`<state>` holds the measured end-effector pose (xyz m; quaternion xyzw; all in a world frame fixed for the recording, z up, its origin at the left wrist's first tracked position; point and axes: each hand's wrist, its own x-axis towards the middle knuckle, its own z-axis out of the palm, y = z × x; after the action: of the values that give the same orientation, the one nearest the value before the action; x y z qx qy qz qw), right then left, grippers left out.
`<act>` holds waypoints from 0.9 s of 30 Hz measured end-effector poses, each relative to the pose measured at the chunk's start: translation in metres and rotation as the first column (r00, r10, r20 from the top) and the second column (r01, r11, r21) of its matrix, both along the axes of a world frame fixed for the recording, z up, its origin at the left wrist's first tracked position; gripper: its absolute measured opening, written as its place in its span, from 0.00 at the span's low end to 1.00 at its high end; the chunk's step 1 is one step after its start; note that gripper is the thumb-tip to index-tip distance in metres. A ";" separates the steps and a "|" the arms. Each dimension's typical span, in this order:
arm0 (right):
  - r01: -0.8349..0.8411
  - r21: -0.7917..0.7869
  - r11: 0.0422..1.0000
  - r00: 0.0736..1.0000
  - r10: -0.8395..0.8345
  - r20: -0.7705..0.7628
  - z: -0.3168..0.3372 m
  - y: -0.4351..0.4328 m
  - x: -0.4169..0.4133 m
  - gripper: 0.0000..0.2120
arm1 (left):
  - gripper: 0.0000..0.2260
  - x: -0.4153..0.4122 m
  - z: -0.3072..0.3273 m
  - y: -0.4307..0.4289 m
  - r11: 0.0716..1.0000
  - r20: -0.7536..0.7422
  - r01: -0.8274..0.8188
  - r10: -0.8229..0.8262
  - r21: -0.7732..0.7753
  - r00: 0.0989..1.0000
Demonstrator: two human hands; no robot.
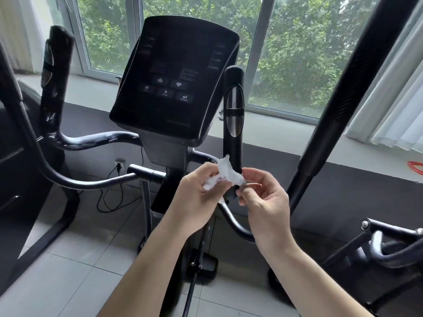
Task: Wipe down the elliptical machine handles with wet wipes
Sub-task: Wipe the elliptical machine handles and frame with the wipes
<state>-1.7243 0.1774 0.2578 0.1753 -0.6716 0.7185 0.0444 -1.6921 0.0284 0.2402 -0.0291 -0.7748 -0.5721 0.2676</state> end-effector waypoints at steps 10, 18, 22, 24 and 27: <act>0.030 0.092 0.995 1.000 -0.030 -0.002 -0.013 0.015 0.003 0.16 | 0.04 0.010 -0.053 0.001 0.989 0.163 -0.085 0.104 -0.123 0.981; 0.090 0.178 0.980 0.996 -0.088 -0.016 -0.027 0.005 0.014 0.08 | 0.11 0.015 -0.035 -0.007 0.998 0.072 -0.052 0.048 0.045 0.996; 0.135 0.169 0.976 0.991 -0.132 -0.025 -0.025 -0.005 0.021 0.09 | 0.20 -0.004 -0.035 -0.001 0.990 0.078 0.005 -0.016 0.139 0.997; 0.168 0.177 0.970 0.986 -0.167 -0.024 -0.027 -0.008 0.022 0.12 | 0.15 -0.010 -0.038 0.002 0.978 0.008 0.038 -0.041 0.205 0.999; 0.216 0.192 0.957 0.976 -0.213 -0.033 -0.028 -0.012 0.022 0.14 | 0.10 -0.016 -0.047 -0.002 0.977 -0.051 0.028 -0.018 0.213 0.999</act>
<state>-1.7018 0.1654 0.2296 0.1092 -0.7535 0.6391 0.1086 -1.7077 0.0263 0.1933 -0.0230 -0.7017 -0.6542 0.2813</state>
